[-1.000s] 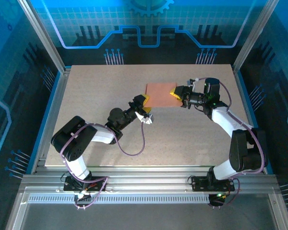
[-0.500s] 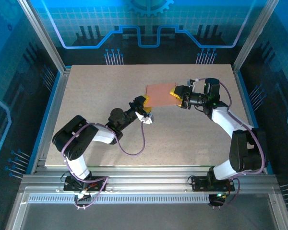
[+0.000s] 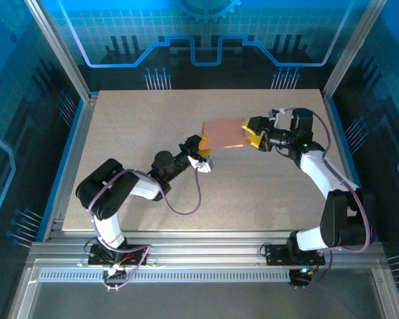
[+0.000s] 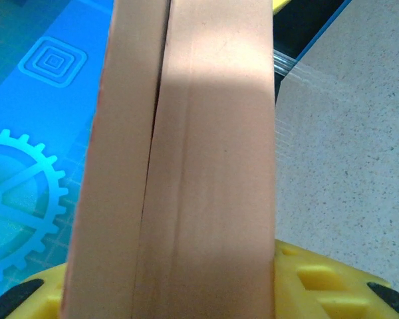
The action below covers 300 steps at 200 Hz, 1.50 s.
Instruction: Fold the paper box
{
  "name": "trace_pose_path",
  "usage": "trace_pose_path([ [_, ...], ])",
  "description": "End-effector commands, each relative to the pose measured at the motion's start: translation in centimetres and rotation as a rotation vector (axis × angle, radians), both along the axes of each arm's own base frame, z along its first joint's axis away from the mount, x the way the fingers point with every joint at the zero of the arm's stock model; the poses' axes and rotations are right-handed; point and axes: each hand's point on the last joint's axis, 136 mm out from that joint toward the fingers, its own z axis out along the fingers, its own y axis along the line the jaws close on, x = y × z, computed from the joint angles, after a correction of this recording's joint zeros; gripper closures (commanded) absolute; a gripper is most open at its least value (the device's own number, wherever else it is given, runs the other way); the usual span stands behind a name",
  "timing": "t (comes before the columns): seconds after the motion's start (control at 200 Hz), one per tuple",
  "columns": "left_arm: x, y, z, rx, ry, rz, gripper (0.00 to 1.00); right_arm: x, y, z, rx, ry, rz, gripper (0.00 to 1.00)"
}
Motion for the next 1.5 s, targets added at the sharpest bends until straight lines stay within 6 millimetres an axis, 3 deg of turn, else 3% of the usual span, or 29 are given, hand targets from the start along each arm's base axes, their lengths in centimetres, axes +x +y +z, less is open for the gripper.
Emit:
trace_pose_path([
  [0.0, -0.8, -0.4, -1.6, -0.017, 0.071, -0.038, 0.70, -0.7, -1.7, 0.0, -0.073, -0.022, -0.031, 0.25],
  [0.28, -1.2, -0.4, -3.6, -0.047, 0.286, -0.050, 0.67, -2.8, -3.9, 1.6, -0.240, -0.128, -0.026, 0.24],
  [0.425, -2.4, -0.5, -5.2, -0.043, 0.444, -0.084, 0.67, -3.9, -4.4, 1.8, -0.356, -0.193, 0.007, 0.24],
  [0.55, -3.7, -0.6, -6.0, -0.050, 0.566, -0.121, 0.67, -4.5, -3.9, 2.5, -0.463, -0.292, 0.046, 0.24],
  [0.67, -5.0, -0.7, -6.9, -0.015, 0.700, -0.150, 0.66, -5.3, -2.9, 2.5, -0.707, -0.435, 0.117, 0.24],
  [0.785, -5.9, -0.1, -7.3, 0.018, 0.821, -0.150, 0.65, -5.9, -2.1, 1.8, -0.960, -0.563, 0.204, 0.23],
  [0.911, -6.7, 0.5, -7.6, 0.052, 0.921, -0.141, 0.65, -6.8, -1.1, 1.1, -1.085, -0.653, 0.313, 0.24],
  [1.051, -7.7, 0.9, -7.9, 0.080, 1.025, -0.133, 0.65, -7.7, -0.2, 0.0, -1.143, -0.683, 0.415, 0.27],
  [1.271, -8.6, 1.1, -8.8, 0.128, 1.142, -0.134, 0.65, -8.4, 1.3, -2.8, -1.154, -0.652, 0.550, 0.40],
  [1.341, -8.7, 1.1, -8.9, 0.132, 1.170, -0.131, 0.65, -8.6, 1.7, -3.7, -1.155, -0.630, 0.596, 0.49],
  [1.496, -8.8, 1.3, -9.4, 0.151, 1.244, -0.112, 0.64, -9.0, 2.4, -5.7, -1.160, -0.580, 0.676, 0.51],
])
